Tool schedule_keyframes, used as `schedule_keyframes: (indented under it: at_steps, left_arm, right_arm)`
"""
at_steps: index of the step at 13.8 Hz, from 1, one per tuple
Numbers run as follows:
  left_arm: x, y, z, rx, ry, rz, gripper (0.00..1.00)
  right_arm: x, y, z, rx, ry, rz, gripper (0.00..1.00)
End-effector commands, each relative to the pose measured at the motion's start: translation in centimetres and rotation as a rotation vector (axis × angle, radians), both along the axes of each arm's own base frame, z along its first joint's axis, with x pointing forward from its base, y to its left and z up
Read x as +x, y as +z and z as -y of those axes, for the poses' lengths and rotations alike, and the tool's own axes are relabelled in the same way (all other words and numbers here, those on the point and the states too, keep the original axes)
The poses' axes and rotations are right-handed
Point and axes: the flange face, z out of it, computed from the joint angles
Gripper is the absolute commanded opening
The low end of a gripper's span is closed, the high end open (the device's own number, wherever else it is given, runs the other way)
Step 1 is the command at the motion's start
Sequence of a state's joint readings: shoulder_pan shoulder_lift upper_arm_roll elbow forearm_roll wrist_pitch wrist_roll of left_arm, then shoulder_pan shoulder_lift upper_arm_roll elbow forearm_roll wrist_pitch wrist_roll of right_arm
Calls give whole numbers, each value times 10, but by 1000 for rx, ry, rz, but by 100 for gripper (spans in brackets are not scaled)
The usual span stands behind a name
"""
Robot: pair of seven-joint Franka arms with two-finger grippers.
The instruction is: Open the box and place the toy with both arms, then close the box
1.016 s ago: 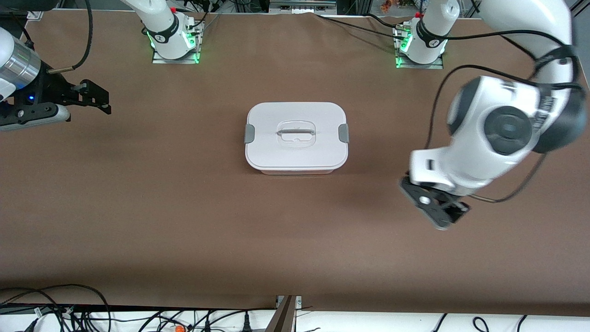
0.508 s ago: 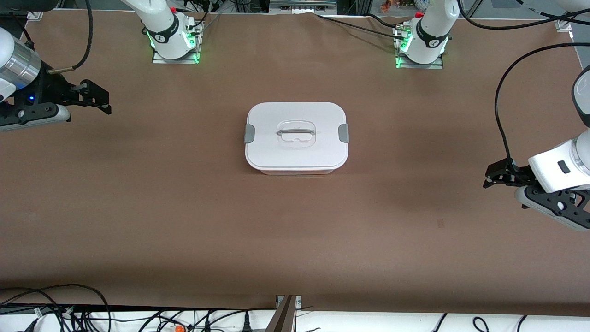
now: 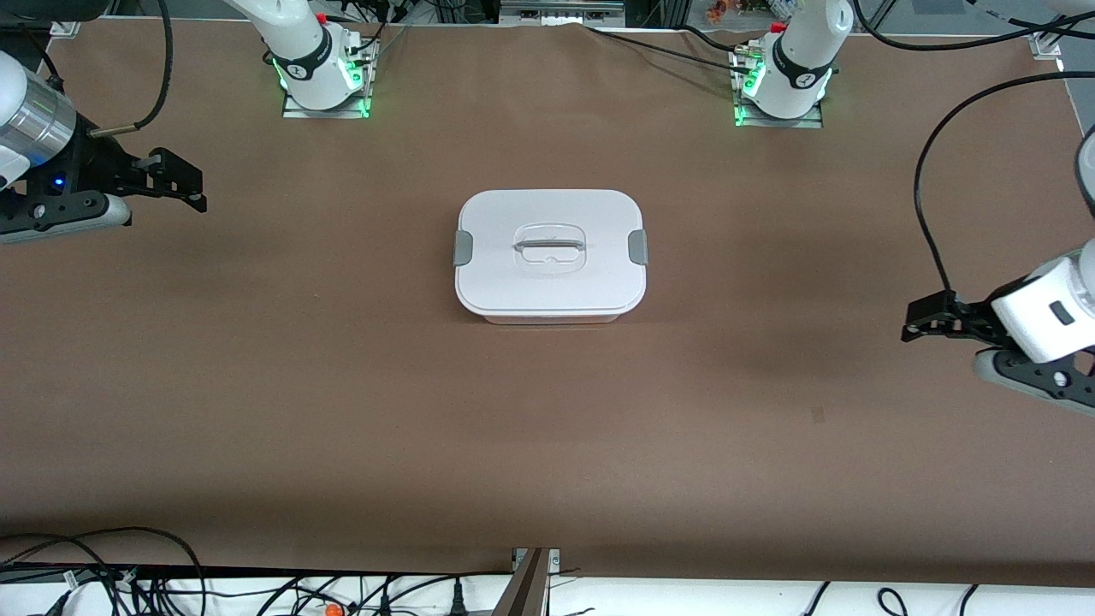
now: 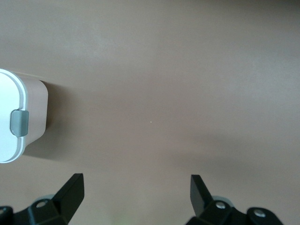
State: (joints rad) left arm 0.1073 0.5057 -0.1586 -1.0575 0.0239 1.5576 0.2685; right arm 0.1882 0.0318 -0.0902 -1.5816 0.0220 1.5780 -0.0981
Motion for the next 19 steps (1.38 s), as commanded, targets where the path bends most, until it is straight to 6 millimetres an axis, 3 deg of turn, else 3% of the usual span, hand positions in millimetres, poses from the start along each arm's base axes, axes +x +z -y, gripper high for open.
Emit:
schedule_keyframes:
  at_steps: [1, 3, 6, 8, 12, 13, 16, 19]
  left_arm:
    - [-12, 9, -14, 11, 32, -40, 100]
    - [-16, 9, -19, 20, 41, -64, 100]
    - [-30, 31, -20, 61, 90, -49, 100]
    - [-54, 36, -18, 71, 154, -69, 100]
    - [-82, 37, -12, 52, 171, -64, 100]
    - [-86, 34, -18, 35, 190, -61, 100]
    - [-79, 21, -32, 25, 215, -83, 100]
    - [-77, 30, -23, 31, 201, -64, 100]
  right_arm:
    - [0, 4, 0, 2, 7, -3, 100]
    - [0, 4, 0, 2, 7, -3, 100]
    - [0, 5, 0, 3, 7, 2, 100]
    - [1, 5, -1, 3, 10, 5, 100]
    - [0, 5, -1, 3, 13, 3, 100]
    - [0, 6, -1, 3, 13, 5, 100]
    - [0, 7, -3, 4, 16, 8, 100]
    - [-1, 6, -4, 1, 22, -3, 100]
